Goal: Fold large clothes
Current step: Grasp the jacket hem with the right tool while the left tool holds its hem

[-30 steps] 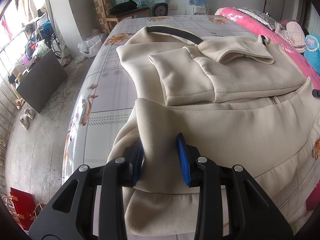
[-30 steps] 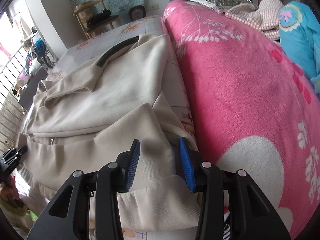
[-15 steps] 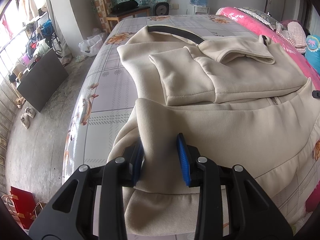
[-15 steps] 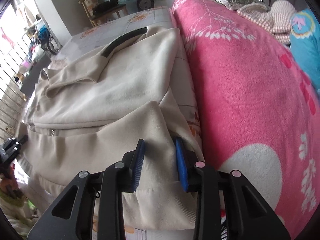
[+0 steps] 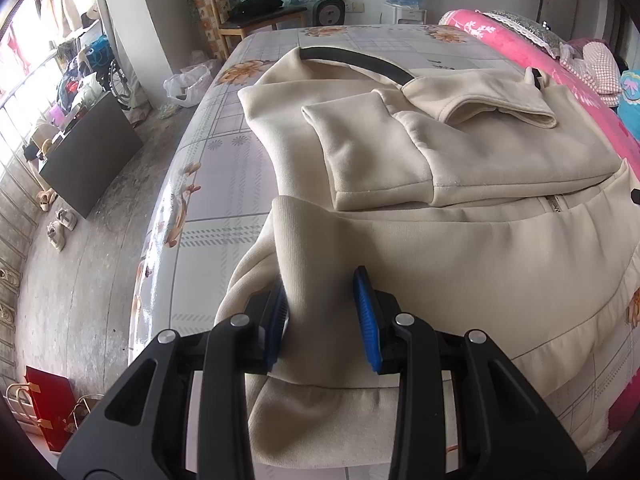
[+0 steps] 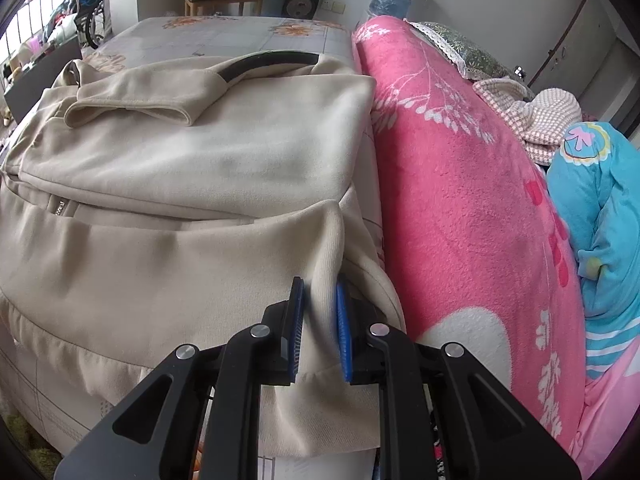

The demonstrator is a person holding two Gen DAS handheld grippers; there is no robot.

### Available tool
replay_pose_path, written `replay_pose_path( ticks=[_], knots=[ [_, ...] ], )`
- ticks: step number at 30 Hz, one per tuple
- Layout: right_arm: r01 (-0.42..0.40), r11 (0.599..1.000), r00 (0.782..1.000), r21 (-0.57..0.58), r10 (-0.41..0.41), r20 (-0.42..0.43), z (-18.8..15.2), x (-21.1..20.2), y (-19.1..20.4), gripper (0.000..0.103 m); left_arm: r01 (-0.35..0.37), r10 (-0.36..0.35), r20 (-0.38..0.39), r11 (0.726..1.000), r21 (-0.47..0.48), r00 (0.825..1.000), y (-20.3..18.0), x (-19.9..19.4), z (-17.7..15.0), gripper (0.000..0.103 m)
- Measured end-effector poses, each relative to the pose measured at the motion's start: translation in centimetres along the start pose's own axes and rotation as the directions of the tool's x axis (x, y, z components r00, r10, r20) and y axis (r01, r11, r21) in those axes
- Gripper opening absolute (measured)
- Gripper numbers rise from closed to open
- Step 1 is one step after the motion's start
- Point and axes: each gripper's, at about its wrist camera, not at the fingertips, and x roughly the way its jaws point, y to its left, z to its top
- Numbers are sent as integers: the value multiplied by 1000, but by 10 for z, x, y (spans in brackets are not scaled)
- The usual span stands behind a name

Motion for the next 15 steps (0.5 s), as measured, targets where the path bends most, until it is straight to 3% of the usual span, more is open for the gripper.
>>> replay_pose_path(
  ticks=[15],
  knots=[
    [14, 1000, 1000, 12, -14, -7, 2, 5, 1, 16, 1, -1, -8, 1000, -4, 1000, 1, 1, 1, 32]
  ],
)
